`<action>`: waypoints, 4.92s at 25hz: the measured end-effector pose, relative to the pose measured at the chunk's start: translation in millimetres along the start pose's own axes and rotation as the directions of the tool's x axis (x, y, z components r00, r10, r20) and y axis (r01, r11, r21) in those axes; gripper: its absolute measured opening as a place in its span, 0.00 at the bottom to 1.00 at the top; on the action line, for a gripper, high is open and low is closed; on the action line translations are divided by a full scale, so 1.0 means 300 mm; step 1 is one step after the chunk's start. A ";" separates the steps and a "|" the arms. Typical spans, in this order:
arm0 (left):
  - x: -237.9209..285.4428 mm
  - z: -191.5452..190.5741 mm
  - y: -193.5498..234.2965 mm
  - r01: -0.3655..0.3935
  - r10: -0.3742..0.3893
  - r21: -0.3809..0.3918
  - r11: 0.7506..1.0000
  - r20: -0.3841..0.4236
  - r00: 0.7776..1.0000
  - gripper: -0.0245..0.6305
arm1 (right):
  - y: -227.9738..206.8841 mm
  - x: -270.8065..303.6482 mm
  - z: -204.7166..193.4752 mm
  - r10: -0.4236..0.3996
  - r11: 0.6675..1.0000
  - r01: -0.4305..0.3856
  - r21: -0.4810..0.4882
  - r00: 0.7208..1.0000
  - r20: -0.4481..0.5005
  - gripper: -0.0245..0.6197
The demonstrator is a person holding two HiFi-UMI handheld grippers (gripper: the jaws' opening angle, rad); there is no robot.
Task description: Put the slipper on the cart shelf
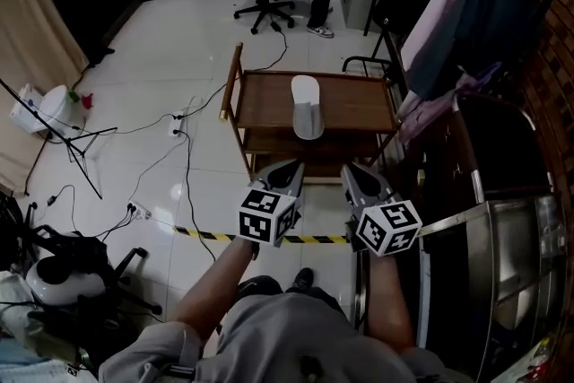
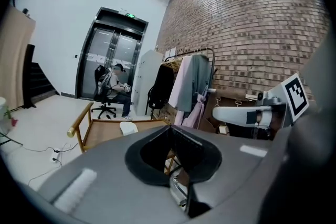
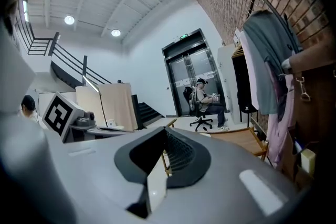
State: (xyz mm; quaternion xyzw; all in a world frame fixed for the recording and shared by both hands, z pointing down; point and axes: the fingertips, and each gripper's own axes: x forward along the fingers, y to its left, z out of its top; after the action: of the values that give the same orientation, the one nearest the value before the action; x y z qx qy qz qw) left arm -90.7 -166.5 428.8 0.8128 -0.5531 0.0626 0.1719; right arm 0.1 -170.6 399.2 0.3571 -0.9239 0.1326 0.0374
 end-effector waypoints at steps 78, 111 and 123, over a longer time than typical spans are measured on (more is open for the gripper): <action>0.887 -0.045 0.264 0.202 -0.157 0.156 0.967 -0.259 0.953 0.06 | -0.562 0.153 -0.059 -0.529 0.833 0.527 0.168 0.848 -0.040 0.04; -0.199 -0.500 -0.891 0.754 -0.607 0.242 0.611 -0.468 0.642 0.06 | 0.256 -1.215 -0.393 -0.880 0.466 0.830 0.305 0.470 0.065 0.04; -0.130 -0.609 -1.338 0.873 -0.700 0.254 0.415 -0.524 0.485 0.06 | 0.270 -1.496 -0.436 -0.963 0.264 0.901 0.345 0.267 0.037 0.04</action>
State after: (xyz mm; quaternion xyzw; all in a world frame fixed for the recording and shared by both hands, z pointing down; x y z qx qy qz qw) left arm 280.2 63.3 503.5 0.9665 -0.0222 0.2487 0.0601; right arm 275.5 214.1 433.7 0.8492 -0.5015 0.1577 -0.0495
